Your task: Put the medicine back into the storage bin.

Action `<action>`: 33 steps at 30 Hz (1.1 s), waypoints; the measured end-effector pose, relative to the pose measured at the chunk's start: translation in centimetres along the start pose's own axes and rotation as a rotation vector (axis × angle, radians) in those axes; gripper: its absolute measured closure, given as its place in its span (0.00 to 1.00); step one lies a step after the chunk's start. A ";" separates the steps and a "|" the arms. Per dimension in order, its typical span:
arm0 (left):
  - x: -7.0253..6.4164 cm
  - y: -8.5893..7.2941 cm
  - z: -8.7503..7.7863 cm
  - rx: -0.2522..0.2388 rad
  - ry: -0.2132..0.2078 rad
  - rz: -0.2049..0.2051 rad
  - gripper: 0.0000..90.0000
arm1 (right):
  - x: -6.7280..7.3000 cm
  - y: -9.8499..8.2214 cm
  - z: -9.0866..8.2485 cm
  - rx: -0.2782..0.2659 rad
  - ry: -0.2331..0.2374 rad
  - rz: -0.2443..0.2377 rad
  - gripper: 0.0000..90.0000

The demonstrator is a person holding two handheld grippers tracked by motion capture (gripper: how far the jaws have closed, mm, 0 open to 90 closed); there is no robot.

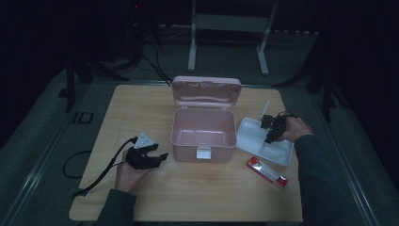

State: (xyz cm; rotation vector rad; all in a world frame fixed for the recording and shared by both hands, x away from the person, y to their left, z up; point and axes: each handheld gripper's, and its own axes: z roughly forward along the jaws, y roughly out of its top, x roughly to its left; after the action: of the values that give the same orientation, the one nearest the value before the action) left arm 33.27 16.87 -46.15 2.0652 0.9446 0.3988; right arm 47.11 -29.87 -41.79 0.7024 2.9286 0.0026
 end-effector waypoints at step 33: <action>0.0 -0.1 -0.1 -0.004 0.005 -0.007 0.46 | 5.6 -4.0 -3.3 -0.189 0.054 0.109 0.58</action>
State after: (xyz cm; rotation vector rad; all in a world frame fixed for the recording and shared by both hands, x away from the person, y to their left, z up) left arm 33.15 17.03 -46.15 2.0570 0.9532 0.4017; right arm 39.96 -30.79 -39.34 0.8410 2.8846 0.3093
